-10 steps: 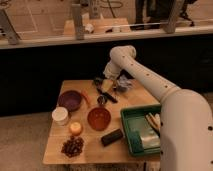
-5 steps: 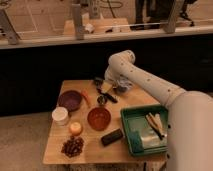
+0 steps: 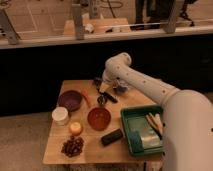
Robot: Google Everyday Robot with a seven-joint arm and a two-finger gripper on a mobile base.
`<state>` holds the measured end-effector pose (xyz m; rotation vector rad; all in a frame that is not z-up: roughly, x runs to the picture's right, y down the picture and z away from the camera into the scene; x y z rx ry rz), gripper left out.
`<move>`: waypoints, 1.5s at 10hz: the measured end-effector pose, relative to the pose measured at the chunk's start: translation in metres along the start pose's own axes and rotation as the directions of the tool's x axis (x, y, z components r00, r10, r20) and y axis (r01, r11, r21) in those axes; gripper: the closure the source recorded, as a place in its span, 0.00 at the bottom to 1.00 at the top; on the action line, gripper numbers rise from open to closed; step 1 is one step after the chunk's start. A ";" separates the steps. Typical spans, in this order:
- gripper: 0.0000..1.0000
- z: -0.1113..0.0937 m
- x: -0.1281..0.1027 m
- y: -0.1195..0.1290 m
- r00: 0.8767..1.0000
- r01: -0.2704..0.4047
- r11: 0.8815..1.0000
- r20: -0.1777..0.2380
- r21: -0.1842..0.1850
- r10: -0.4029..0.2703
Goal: Place brush in paper cup
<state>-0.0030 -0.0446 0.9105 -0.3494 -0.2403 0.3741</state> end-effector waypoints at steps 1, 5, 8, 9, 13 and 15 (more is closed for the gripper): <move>0.20 0.004 0.002 -0.003 1.000 -0.016 1.000 0.004 0.003 0.016; 0.20 0.020 0.007 -0.005 0.996 -0.086 0.996 0.030 0.013 0.086; 0.20 0.034 0.015 -0.005 0.992 -0.122 0.992 0.028 0.018 0.121; 0.20 0.041 0.019 -0.005 0.991 -0.134 0.991 0.021 0.013 0.134; 0.20 0.055 0.025 -0.006 0.985 -0.171 0.985 0.000 -0.002 0.171; 0.20 0.059 0.026 -0.006 0.983 -0.185 0.983 -0.006 -0.006 0.185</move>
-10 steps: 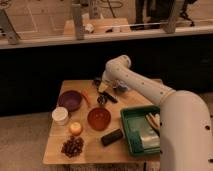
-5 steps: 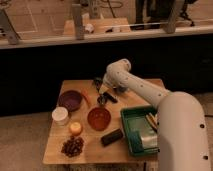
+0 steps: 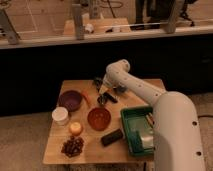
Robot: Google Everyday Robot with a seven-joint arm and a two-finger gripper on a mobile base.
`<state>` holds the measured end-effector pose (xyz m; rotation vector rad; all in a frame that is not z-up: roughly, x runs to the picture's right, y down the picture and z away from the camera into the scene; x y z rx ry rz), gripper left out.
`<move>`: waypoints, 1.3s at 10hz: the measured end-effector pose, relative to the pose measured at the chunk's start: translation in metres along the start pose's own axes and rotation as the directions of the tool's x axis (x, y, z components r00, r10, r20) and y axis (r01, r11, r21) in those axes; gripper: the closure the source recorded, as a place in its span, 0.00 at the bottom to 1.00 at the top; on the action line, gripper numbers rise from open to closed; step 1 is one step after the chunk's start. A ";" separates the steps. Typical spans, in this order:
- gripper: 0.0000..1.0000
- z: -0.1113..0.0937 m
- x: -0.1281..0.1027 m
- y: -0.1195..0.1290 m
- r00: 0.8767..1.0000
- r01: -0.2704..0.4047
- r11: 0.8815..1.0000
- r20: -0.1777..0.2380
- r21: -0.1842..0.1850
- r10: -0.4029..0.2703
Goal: Place brush in paper cup
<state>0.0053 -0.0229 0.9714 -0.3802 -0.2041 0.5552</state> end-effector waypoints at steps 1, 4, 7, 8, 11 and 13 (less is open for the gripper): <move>0.20 0.003 0.000 0.000 1.000 -0.004 1.000 -0.003 -0.003 0.004; 0.20 0.013 0.006 0.004 1.000 -0.015 1.000 -0.025 -0.016 0.014; 0.20 0.021 0.013 0.007 0.999 -0.022 0.999 -0.046 -0.029 0.021; 0.20 0.025 0.017 0.009 0.998 -0.027 0.999 -0.056 -0.037 0.024; 0.24 0.033 0.024 0.014 0.997 -0.026 0.998 -0.070 -0.059 0.022; 0.42 0.038 0.026 0.017 0.997 -0.018 0.997 -0.076 -0.079 0.012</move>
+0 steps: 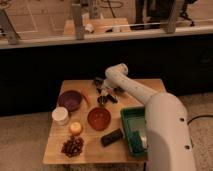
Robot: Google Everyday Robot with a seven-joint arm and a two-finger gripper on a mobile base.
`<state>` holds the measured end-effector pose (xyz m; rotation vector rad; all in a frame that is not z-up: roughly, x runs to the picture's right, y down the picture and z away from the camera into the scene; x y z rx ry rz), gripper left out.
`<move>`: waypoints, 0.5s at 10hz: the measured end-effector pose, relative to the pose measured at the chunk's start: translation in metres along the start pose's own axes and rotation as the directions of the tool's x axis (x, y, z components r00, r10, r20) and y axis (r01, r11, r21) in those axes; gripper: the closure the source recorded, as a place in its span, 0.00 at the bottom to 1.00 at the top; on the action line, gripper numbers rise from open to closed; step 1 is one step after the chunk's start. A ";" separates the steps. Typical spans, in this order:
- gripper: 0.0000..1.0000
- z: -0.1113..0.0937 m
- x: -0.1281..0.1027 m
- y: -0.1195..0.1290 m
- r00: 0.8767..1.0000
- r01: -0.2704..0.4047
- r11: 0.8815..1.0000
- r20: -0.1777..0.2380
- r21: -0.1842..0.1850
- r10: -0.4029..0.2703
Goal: Place brush in paper cup
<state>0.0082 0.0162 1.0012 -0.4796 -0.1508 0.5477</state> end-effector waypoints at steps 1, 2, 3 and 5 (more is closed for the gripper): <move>0.54 0.000 0.000 0.001 1.000 0.007 1.000 -0.002 -0.008 -0.007; 0.64 -0.001 -0.001 0.002 1.000 0.011 1.000 -0.005 -0.014 -0.012; 0.72 -0.001 -0.001 0.003 1.000 0.014 1.000 -0.008 -0.017 -0.014; 0.94 -0.002 0.000 0.005 1.000 0.020 0.999 -0.019 -0.031 -0.020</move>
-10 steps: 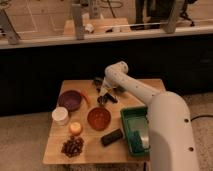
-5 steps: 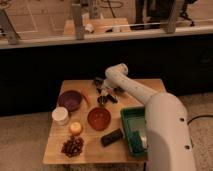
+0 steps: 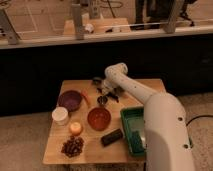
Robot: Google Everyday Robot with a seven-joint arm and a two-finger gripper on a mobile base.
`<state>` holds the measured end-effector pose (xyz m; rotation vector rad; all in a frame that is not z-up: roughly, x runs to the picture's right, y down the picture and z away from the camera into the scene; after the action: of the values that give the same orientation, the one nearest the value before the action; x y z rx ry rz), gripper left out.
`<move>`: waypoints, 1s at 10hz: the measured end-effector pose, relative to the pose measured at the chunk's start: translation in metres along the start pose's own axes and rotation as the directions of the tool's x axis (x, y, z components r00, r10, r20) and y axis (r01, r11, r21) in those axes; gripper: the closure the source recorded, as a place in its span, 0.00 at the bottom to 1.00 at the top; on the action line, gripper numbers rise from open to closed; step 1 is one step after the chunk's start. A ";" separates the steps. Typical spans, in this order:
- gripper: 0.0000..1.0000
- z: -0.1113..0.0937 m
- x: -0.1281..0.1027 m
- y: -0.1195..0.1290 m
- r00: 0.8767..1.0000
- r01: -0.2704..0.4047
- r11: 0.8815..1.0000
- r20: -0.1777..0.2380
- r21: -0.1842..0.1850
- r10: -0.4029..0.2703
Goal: Place brush in paper cup
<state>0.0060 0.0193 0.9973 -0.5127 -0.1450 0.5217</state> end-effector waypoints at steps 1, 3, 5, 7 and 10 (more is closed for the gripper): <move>0.99 0.000 0.001 0.001 1.000 0.003 1.000 -0.008 -0.008 -0.003; 1.00 0.000 0.000 0.003 1.000 0.006 1.000 -0.027 -0.028 -0.007; 1.00 -0.003 0.001 0.002 1.000 0.003 1.000 -0.014 -0.026 -0.004; 1.00 -0.019 -0.007 0.003 0.999 0.041 0.999 0.035 -0.016 -0.041; 1.00 -0.058 -0.028 0.011 0.983 0.125 0.992 0.135 0.009 -0.125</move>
<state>-0.0074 -0.0117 0.9422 -0.4647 -0.3045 0.4337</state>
